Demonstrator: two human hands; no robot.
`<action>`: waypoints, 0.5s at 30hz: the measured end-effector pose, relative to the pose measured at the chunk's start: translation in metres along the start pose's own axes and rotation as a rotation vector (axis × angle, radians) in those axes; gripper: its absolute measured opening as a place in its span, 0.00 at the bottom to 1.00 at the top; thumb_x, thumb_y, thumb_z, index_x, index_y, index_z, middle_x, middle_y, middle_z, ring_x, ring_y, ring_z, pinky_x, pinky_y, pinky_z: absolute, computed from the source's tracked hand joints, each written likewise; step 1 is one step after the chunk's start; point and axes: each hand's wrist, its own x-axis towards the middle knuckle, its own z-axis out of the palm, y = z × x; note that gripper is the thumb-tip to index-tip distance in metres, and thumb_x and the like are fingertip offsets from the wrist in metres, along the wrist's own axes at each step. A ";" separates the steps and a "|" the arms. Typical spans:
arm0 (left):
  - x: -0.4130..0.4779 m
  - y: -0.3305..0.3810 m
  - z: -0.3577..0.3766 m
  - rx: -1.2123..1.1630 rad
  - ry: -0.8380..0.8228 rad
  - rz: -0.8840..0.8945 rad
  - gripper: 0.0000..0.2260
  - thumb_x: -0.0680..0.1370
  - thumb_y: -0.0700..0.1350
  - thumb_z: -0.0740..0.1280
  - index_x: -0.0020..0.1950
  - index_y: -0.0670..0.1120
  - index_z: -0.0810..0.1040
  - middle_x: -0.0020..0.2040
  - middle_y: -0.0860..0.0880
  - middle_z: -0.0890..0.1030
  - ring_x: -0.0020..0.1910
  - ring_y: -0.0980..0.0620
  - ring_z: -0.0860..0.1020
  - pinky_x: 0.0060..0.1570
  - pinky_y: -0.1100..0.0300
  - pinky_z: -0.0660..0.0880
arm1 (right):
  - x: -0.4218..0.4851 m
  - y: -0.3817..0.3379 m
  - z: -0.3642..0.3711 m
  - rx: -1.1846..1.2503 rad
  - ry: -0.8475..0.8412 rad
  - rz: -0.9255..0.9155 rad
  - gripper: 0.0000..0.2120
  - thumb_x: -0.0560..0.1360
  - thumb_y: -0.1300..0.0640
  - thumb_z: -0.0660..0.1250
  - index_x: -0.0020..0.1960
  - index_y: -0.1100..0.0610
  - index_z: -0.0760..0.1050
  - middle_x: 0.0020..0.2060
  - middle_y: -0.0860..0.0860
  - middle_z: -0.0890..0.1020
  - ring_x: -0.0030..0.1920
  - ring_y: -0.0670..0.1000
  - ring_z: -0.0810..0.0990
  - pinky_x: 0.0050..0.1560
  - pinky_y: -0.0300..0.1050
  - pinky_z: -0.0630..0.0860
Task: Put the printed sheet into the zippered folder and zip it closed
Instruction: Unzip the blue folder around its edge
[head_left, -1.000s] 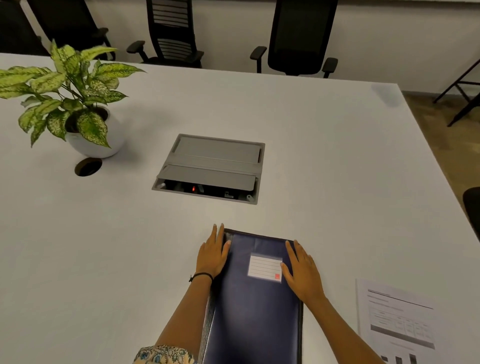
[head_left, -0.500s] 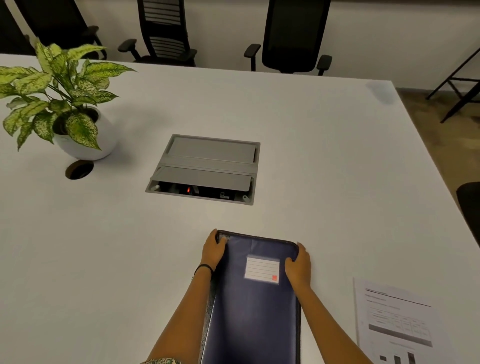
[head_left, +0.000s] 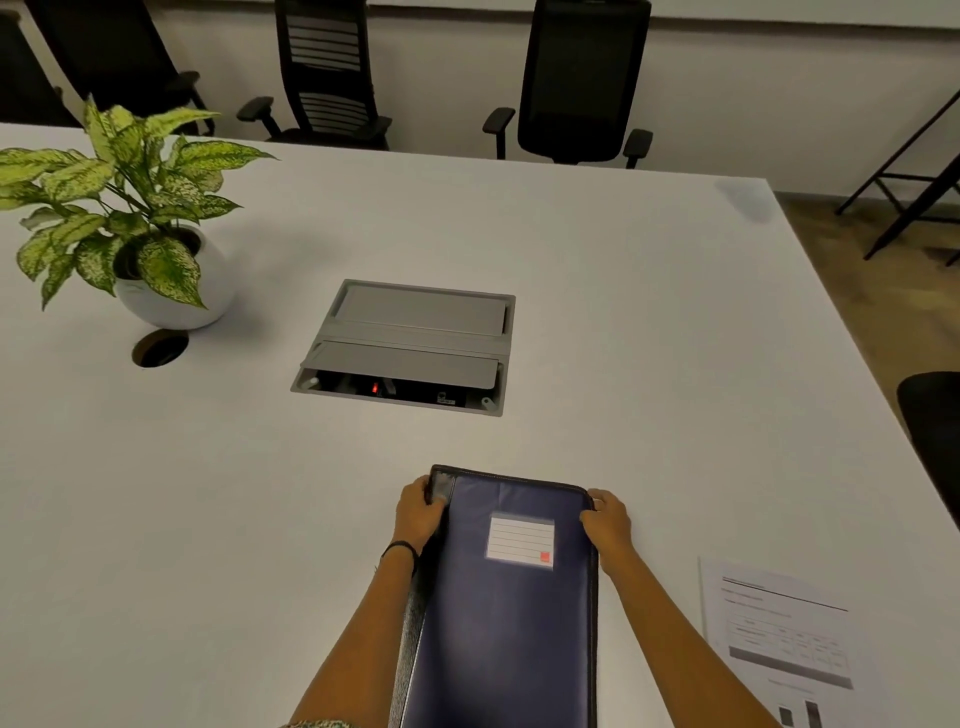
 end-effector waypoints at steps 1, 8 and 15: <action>-0.002 -0.001 0.002 0.058 -0.007 0.018 0.19 0.77 0.37 0.64 0.67 0.36 0.69 0.65 0.36 0.73 0.64 0.39 0.72 0.63 0.52 0.70 | 0.001 -0.001 0.001 -0.010 0.001 -0.003 0.20 0.75 0.72 0.57 0.66 0.64 0.67 0.64 0.61 0.74 0.61 0.61 0.74 0.62 0.56 0.74; -0.014 -0.019 0.017 0.173 -0.013 0.149 0.30 0.79 0.41 0.63 0.76 0.41 0.52 0.77 0.42 0.57 0.75 0.44 0.58 0.74 0.54 0.55 | 0.012 -0.009 0.016 -0.225 -0.013 -0.088 0.21 0.74 0.70 0.58 0.67 0.64 0.67 0.64 0.63 0.72 0.61 0.62 0.73 0.63 0.55 0.73; -0.007 -0.046 0.030 0.407 0.047 0.269 0.29 0.81 0.52 0.56 0.77 0.47 0.43 0.78 0.50 0.42 0.77 0.51 0.45 0.74 0.57 0.41 | 0.031 -0.024 0.033 -0.610 -0.151 -0.270 0.16 0.77 0.65 0.57 0.62 0.59 0.74 0.61 0.59 0.77 0.60 0.59 0.74 0.62 0.56 0.73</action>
